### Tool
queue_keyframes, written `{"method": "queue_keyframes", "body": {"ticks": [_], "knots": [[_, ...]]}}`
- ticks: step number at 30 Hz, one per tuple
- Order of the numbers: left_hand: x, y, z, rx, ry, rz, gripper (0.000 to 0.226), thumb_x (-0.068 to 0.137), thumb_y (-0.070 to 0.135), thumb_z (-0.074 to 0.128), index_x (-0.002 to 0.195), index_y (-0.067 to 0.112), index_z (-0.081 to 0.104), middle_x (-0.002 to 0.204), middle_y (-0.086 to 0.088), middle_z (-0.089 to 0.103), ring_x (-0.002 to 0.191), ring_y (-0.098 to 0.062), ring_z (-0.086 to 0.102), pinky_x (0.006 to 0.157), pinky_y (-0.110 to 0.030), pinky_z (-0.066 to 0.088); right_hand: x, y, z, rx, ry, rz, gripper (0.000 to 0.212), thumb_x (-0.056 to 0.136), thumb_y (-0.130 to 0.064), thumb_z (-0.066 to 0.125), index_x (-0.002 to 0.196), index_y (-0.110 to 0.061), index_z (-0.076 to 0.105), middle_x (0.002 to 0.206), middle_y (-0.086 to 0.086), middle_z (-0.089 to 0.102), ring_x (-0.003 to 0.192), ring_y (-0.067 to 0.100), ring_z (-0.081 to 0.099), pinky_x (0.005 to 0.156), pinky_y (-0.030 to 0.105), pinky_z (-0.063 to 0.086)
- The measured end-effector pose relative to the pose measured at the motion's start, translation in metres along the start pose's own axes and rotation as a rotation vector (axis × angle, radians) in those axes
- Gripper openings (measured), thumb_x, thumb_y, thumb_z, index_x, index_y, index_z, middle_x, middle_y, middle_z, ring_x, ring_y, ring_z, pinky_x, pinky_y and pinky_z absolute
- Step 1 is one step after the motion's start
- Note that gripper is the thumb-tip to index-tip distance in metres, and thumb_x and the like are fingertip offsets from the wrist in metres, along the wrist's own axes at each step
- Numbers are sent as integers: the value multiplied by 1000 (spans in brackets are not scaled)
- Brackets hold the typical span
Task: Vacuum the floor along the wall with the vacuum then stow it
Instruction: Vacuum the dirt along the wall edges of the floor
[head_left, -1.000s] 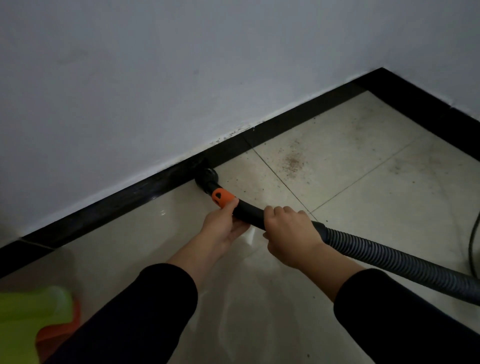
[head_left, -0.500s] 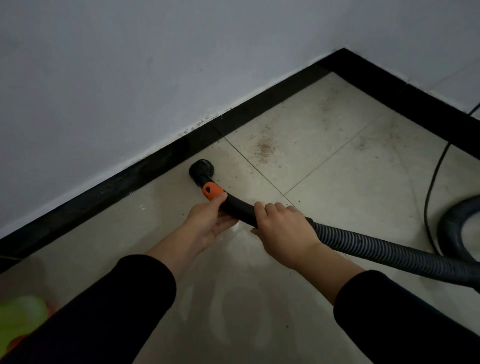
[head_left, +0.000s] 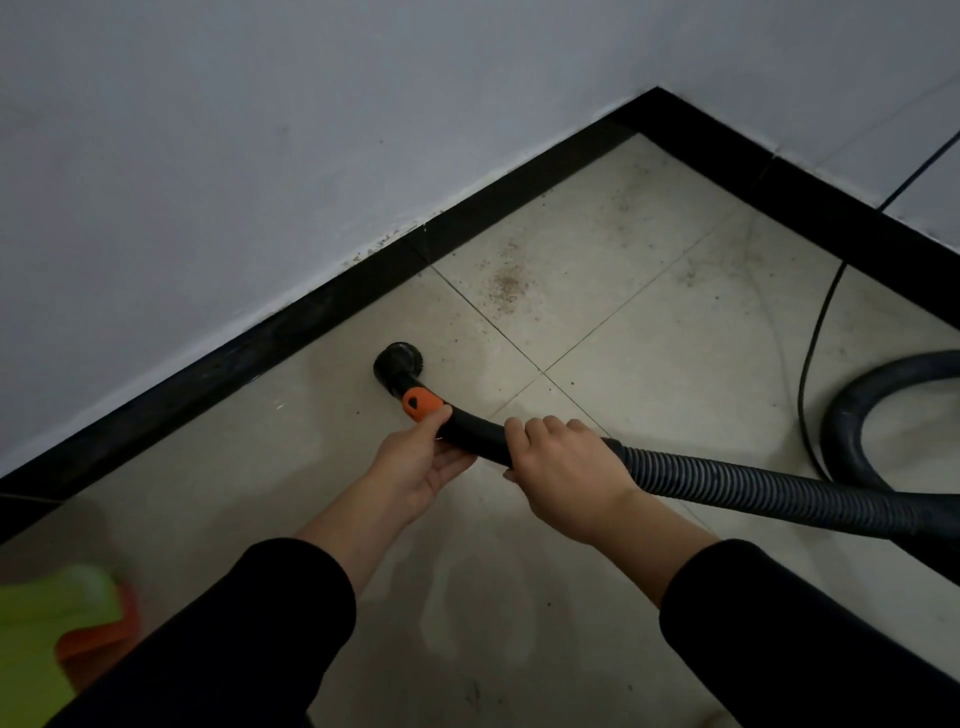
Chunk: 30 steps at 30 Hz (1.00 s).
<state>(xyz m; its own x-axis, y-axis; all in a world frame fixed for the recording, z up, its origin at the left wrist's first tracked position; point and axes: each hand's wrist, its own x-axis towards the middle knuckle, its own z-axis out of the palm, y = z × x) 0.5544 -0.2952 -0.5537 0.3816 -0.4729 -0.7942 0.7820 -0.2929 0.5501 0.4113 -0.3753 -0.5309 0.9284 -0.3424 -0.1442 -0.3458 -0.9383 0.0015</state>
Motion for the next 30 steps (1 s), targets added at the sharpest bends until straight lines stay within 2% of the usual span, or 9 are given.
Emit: {"method": "queue_keyframes", "body": {"ticks": [4,10,15,21,30], "knots": [[-9,-6,0,-14,22,-19,19,98,18,55,105,0,56,102,-23,67,90,-28,68,71,-33,55,-9,-2,-4,22,-27,-4,42,102,-33,40,132,-4,39,111,11,57,96,27,55,76,35,39],[-22,-17,-2,-35,42,-49,17,97,16,57,103,0,55,102,-23,66,91,-29,68,76,-36,54,-26,-4,-7,60,-63,-26,41,102,-35,39,132,-6,40,112,10,57,96,26,55,80,35,42],[-28,-22,-11,-36,92,-47,23,96,15,58,110,-2,54,103,-24,67,90,-30,68,71,-35,56,-29,-10,-5,53,-54,-67,41,100,-36,45,127,-5,47,104,10,61,88,27,58,73,35,41],[-30,-19,-28,-59,174,-25,26,96,14,59,113,-4,52,96,-22,65,83,-29,67,69,-36,54,-18,-24,-4,98,-51,-115,41,102,-36,40,130,-7,41,112,9,57,96,26,54,80,36,42],[-31,-20,-36,-68,189,-10,31,96,14,58,119,-5,51,94,-21,65,81,-28,66,65,-35,53,-16,-31,-6,91,-55,-124,41,101,-36,41,130,-8,41,112,8,57,97,27,55,80,36,41]]}}
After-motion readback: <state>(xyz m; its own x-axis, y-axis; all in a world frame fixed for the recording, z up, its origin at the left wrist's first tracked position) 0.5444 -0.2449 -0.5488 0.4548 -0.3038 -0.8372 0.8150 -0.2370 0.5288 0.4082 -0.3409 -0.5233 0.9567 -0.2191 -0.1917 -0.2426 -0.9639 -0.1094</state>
